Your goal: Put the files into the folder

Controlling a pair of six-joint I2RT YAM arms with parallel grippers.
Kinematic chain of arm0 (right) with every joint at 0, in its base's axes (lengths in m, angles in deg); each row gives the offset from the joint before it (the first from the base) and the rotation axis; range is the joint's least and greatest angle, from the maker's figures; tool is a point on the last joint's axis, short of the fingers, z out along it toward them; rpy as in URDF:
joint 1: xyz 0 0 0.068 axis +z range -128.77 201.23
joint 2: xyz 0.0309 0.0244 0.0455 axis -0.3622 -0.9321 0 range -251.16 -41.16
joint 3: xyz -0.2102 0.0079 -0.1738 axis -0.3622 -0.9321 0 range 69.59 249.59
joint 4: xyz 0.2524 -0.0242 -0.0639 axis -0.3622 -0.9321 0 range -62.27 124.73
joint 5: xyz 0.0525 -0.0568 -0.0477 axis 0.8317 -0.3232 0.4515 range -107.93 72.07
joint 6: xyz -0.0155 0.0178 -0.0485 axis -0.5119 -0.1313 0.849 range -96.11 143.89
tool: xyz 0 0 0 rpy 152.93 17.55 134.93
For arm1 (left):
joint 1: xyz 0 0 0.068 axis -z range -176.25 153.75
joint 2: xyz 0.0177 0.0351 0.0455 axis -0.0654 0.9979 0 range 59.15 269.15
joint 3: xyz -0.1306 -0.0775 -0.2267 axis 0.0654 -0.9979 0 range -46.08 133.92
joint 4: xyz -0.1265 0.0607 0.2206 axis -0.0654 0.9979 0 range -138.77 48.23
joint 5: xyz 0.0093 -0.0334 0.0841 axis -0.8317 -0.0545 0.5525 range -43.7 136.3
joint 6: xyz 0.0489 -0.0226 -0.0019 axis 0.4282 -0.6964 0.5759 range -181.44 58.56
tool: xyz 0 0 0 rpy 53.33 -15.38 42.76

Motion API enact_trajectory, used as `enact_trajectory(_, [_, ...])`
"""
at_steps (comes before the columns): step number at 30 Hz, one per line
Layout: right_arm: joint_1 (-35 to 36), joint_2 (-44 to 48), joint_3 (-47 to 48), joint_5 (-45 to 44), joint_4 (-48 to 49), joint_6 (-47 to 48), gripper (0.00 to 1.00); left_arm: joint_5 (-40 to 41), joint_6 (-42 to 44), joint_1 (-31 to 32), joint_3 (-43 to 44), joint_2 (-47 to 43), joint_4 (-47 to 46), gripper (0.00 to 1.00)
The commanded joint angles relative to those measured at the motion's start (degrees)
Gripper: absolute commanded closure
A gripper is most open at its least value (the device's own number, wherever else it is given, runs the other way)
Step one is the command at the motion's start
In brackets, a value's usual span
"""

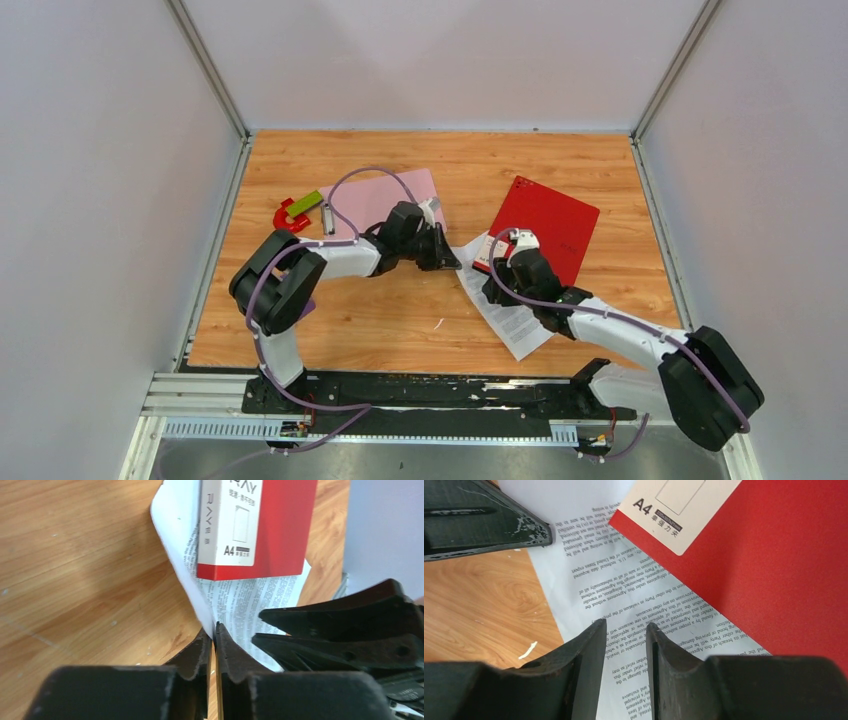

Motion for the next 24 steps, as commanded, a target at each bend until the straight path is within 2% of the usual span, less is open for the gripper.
enact_trajectory(1, [-0.2,4.1,1.0,0.4,-0.9,2.2,0.63,6.5,6.5,0.7,3.7,-5.2,11.0,0.95])
enact_trajectory(2, [-0.1,4.7,1.4,0.6,-1.3,2.8,0.61,7.0,7.2,0.8,4.0,-6.0,12.0,1.0])
enact_trajectory(5, [-0.2,7.1,2.5,0.6,-3.8,3.8,0.54,10.0,8.8,1.0,6.0,-8.9,18.4,1.0])
enact_trajectory(8, [-0.1,9.8,2.9,2.2,-3.5,4.0,0.42,12.8,9.9,1.2,7.9,-11.4,23.9,1.0])
enact_trajectory(11, [0.3,11.5,2.4,8.3,0.9,7.5,0.41,13.5,9.0,1.2,8.5,-13.7,26.0,1.0])
enact_trajectory(15, [2.6,11.7,3.5,8.9,2.3,11.3,0.37,13.3,7.5,1.2,10.0,-15.7,28.9,1.0])
enact_trajectory(17, [5.9,11.6,4.3,6.7,3.5,12.9,0.35,13.0,6.4,1.2,10.4,-16.7,29.6,1.0])
enact_trajectory(24, [20.5,5.2,10.3,-11.2,2.5,18.4,0.34,16.3,6.9,1.5,14.6,-18.8,35.8,1.0])
